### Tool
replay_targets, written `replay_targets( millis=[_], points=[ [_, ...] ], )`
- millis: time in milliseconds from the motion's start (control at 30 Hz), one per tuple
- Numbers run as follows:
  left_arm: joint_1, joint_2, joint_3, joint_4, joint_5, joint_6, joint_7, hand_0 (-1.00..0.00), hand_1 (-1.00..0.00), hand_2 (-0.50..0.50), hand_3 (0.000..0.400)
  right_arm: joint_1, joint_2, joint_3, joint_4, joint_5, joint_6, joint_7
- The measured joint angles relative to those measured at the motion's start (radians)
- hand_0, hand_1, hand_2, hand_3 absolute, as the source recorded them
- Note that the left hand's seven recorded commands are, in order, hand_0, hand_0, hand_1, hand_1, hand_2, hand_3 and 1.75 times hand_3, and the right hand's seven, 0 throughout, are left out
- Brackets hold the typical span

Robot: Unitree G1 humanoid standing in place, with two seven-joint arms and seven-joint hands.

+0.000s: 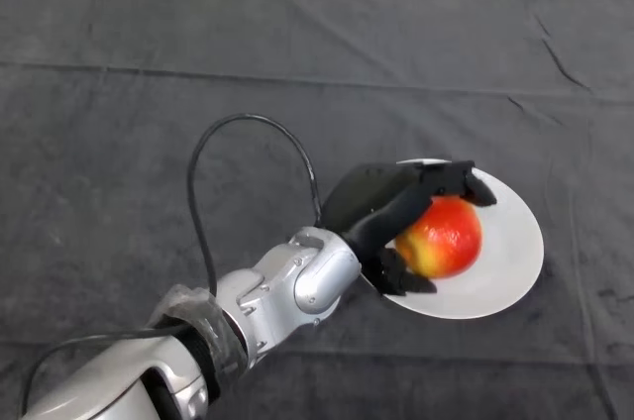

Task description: Move the apple to the plate

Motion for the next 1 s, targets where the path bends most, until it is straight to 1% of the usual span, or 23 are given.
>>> replay_targets(
  millis=[33,67,100,133,167,267,533,667,833,933,1000],
  points=[
    [-0.001,-0.001,0.0,0.002,-0.009,0.0,-0.003,-0.76,-0.71,-0.02,0.303,0.0,0.0,0.0,0.0,0.0,0.0,0.0],
    [-0.001,-0.001,0.0,0.004,-0.013,-0.001,-0.006,-0.57,-0.56,0.0,0.229,0.0,0.0,0.0,0.0,0.0,0.0,0.0],
    [-0.002,-0.001,0.0,0.006,-0.014,-0.003,-0.01,-0.34,-0.48,0.07,0.193,0.0,0.0,0.0,0.0,0.0,0.0,0.0],
    [-0.004,-0.001,-0.003,0.01,-0.015,-0.003,-0.015,-0.11,-0.33,0.11,0.13,0.0,0.0,0.0,0.0,0.0,0.0,0.0],
    [-0.008,-0.001,-0.011,0.015,-0.017,-0.004,-0.016,0.0,0.0,0.0,0.0,0.0,0.0,0.0,0.0,0.0,0.0,0.0],
    [-0.032,-0.002,-0.039,0.028,-0.032,-0.004,-0.024,0.0,0.0,0.0,0.0,-0.001,0.0,0.0,0.0,-0.0001,0.0,0.0],
    [-0.052,0.003,-0.039,0.043,-0.05,-0.005,-0.043,0.0,0.0,0.0,0.0,-0.001,0.0,0.0,0.001,-0.0002,-0.001,0.0],
    [-0.067,0.012,-0.039,0.052,-0.064,-0.016,-0.05,0.0,0.0,0.0,0.0,-0.001,0.0,-0.0002,0.001,-0.0006,-0.001,0.0],
    [-0.068,0.033,-0.03,0.055,-0.081,-0.045,-0.05,0.0,0.0,0.0,0.0,-0.002,0.0,-0.0003,0.002,-0.0006,-0.001,0.0],
    [-0.068,0.049,0.001,0.056,-0.086,-0.068,-0.047,0.0,0.0,0.0,0.0,-0.002,0.0,-0.0003,0.003,-0.0006,-0.002,0.0],
    [-0.068,0.061,0.028,0.058,-0.091,-0.083,-0.032,0.0,0.0,0.0,0.0,-0.002,0.0,-0.0003,0.004,-0.0008,-0.002,-0.0001]
  ],
)
